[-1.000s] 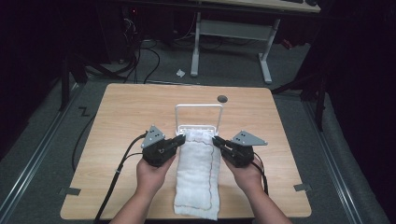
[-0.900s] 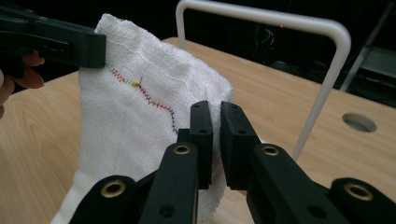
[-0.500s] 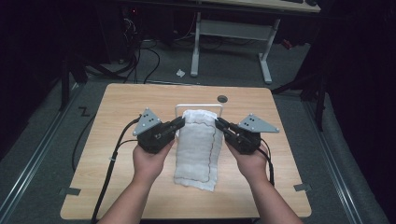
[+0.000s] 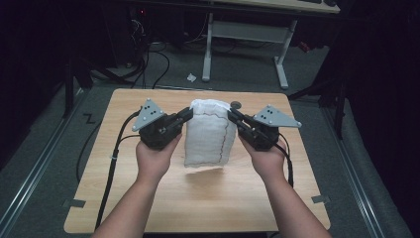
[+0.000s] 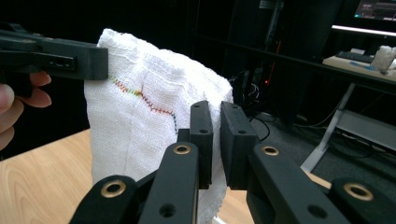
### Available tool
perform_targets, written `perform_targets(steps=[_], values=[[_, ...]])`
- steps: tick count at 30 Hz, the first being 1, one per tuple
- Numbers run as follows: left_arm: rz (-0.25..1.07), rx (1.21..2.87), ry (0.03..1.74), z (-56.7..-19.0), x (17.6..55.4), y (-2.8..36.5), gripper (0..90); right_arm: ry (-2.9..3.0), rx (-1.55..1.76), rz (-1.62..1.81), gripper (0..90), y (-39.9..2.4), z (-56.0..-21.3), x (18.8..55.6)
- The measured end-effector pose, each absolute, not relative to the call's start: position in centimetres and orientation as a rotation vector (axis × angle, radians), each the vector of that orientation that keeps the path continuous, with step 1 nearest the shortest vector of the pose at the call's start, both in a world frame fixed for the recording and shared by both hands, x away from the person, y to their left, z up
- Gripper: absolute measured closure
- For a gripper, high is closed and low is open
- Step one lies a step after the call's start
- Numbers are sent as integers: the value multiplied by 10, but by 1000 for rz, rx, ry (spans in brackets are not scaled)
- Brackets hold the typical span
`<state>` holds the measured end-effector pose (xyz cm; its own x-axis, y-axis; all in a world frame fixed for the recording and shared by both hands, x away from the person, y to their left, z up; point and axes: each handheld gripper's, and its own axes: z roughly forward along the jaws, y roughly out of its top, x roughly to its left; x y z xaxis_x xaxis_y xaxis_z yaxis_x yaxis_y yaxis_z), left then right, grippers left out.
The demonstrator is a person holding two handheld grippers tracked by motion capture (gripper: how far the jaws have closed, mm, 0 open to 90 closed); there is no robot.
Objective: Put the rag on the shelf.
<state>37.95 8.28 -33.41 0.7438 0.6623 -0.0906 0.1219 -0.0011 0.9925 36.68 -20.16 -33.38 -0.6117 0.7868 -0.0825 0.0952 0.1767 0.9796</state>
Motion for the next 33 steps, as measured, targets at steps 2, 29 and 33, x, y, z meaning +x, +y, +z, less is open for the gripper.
perform_targets(steps=[2,29,33], values=[[483,1531,653,-330,380,83,867,1849,831,1484,844,-202,-329,368],[551,1568,651,-305,421,71,868,1795,849,1457,847,-210,-297,400],[557,1560,657,-300,431,71,868,1787,861,1465,847,-210,-293,408]])
